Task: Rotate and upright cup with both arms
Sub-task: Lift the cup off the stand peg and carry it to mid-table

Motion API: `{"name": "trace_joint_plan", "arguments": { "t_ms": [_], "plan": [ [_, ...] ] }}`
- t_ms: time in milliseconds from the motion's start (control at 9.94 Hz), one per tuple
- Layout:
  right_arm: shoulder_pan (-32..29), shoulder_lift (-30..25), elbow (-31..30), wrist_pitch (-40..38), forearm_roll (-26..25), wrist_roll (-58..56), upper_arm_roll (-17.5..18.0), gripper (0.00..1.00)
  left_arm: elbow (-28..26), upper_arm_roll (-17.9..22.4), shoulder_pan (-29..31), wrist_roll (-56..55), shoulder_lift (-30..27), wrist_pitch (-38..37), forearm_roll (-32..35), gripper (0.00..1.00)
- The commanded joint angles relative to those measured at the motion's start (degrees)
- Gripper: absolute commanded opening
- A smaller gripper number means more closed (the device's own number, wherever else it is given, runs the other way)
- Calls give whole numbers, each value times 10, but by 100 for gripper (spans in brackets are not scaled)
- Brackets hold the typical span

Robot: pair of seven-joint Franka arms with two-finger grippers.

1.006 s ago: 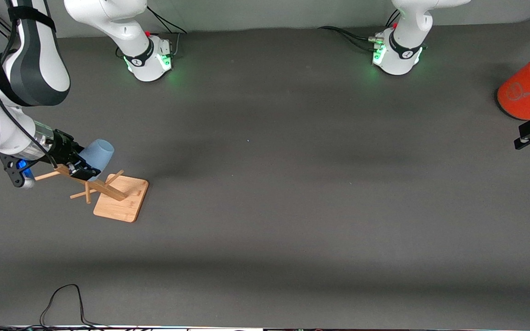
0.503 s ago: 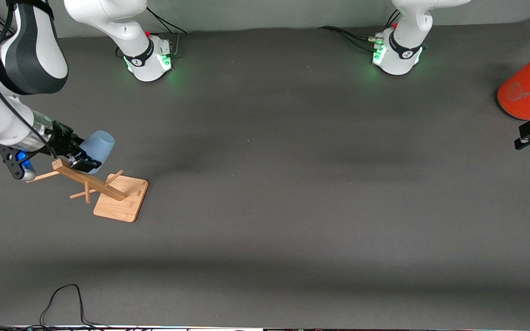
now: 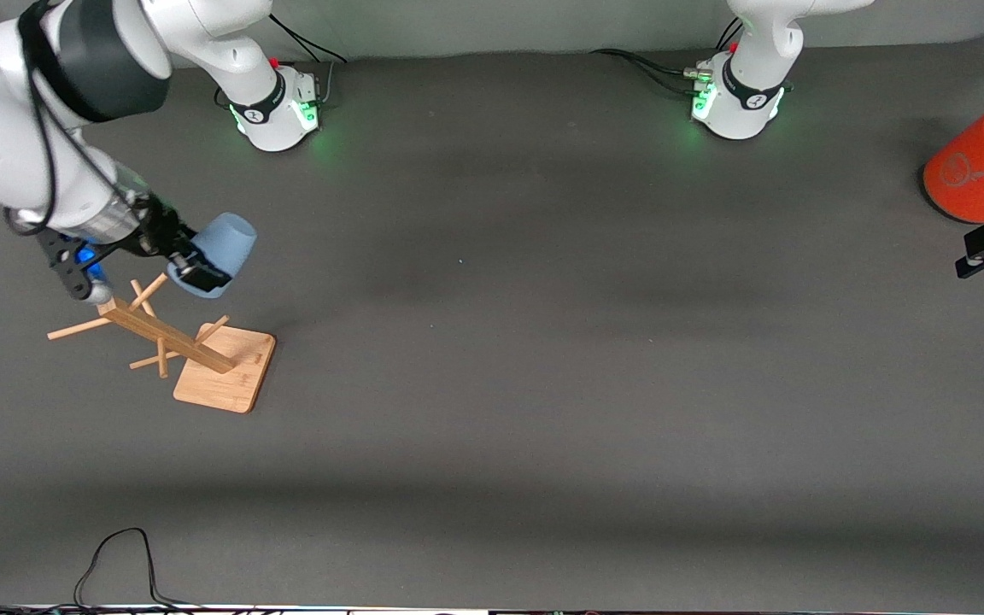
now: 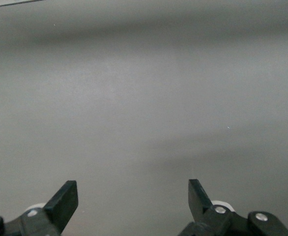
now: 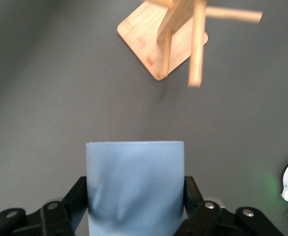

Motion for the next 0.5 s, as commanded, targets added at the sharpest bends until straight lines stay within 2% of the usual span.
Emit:
{"name": "trace_joint_plan", "arguments": {
  "t_ms": [0, 201, 403],
  "plan": [
    [56, 3, 17, -7, 5, 71, -4, 69, 7, 1, -1, -1, 1, 2, -5, 100],
    [113, 24, 30, 16, 5, 137, -4, 69, 7, 2, 0, -1, 2, 6, -5, 100],
    [173, 69, 64, 40, 5, 226, -4, 69, 6, 2, 1, -1, 3, 7, -1, 100]
  ]
}}
